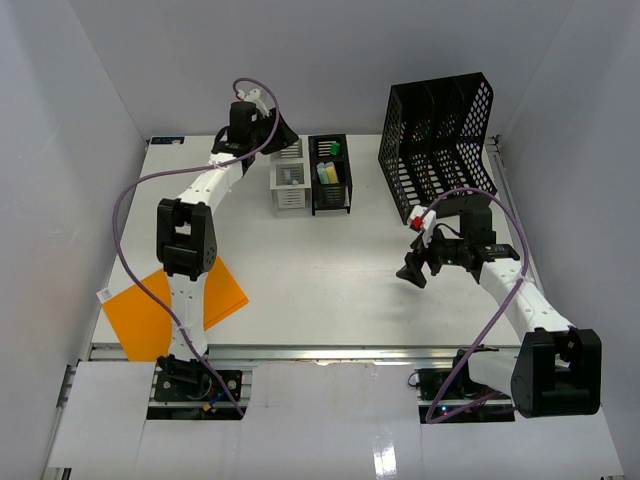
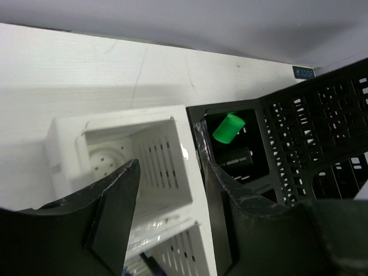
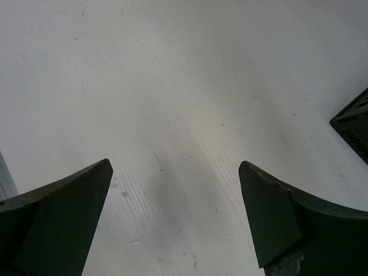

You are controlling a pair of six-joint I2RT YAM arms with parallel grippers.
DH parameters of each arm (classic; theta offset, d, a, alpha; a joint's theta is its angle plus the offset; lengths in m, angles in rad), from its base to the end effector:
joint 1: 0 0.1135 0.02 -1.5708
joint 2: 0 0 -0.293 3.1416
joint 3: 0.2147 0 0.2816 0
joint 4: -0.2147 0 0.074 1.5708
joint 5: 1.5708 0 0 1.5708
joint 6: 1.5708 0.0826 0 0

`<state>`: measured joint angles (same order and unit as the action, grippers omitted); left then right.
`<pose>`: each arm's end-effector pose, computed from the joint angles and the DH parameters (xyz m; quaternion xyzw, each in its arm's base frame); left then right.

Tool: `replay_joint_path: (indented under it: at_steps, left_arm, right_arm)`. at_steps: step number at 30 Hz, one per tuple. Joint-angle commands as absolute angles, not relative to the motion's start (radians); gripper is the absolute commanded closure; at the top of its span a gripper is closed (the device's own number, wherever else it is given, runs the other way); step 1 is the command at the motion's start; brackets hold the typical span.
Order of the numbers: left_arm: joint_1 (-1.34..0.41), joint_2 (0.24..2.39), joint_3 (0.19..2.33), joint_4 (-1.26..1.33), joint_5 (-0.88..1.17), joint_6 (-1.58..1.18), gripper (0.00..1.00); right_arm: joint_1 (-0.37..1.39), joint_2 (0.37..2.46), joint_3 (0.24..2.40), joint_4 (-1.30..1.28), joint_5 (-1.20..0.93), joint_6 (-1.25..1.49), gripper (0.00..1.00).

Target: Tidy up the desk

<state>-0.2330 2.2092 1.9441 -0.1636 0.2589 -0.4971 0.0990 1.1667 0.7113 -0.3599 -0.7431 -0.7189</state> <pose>0.5942 -0.1628 0.2707 -0.0407 0.8362 -0.2928 0.4619 0.2639 0.0824 0.2176 -0.4672 0.7414 0.2166 0.4302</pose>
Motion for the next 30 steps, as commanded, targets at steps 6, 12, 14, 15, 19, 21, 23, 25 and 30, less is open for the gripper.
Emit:
replay_joint_path:
  at_steps: [6, 12, 14, 15, 19, 21, 23, 25, 30]
  left_arm:
    - [-0.173, 1.543, 1.362, -0.021, 0.233, -0.472, 0.27]
    - [-0.153, 0.968, 0.824, 0.012, 0.181, -0.430, 0.02]
    - [-0.152, 0.842, 0.754, -0.067, 0.132, -0.414, 0.02]
    - [-0.151, 0.779, 0.724, -0.111, 0.092, -0.413, 0.02]
    - [-0.149, 0.547, 0.640, -0.300, -0.002, -0.403, 0.02]
    - [-0.149, 0.447, 0.625, -0.363, -0.038, -0.397, 0.02]
    - [-0.149, 0.395, 0.623, -0.412, -0.049, -0.390, 0.02]
    - [-0.149, 0.330, 0.618, -0.435, -0.057, -0.380, 0.02]
    - [-0.149, 0.227, 0.595, -0.446, -0.157, -0.396, 0.02]
  right_arm:
    - [0.102, 1.162, 0.718, -0.402, -0.853, -0.788, 0.02]
    - [0.253, 1.203, 0.780, -0.430, -0.850, -0.770, 0.02]
    - [0.338, 1.218, 0.809, -0.415, -0.775, -0.740, 0.02]
    - [0.390, 1.239, 0.838, -0.416, -0.741, -0.731, 0.02]
    - [0.617, 1.458, 1.049, -0.451, -0.645, -0.617, 0.03]
    - [0.676, 1.576, 1.178, -0.466, -0.640, -0.540, 0.02]
    - [0.732, 1.740, 1.351, -0.466, -0.644, -0.421, 0.01]
    - [0.776, 1.893, 1.528, -0.482, -0.659, -0.333, 0.01]
    - [0.842, 2.177, 1.882, -0.446, -0.667, -0.108, 0.09]
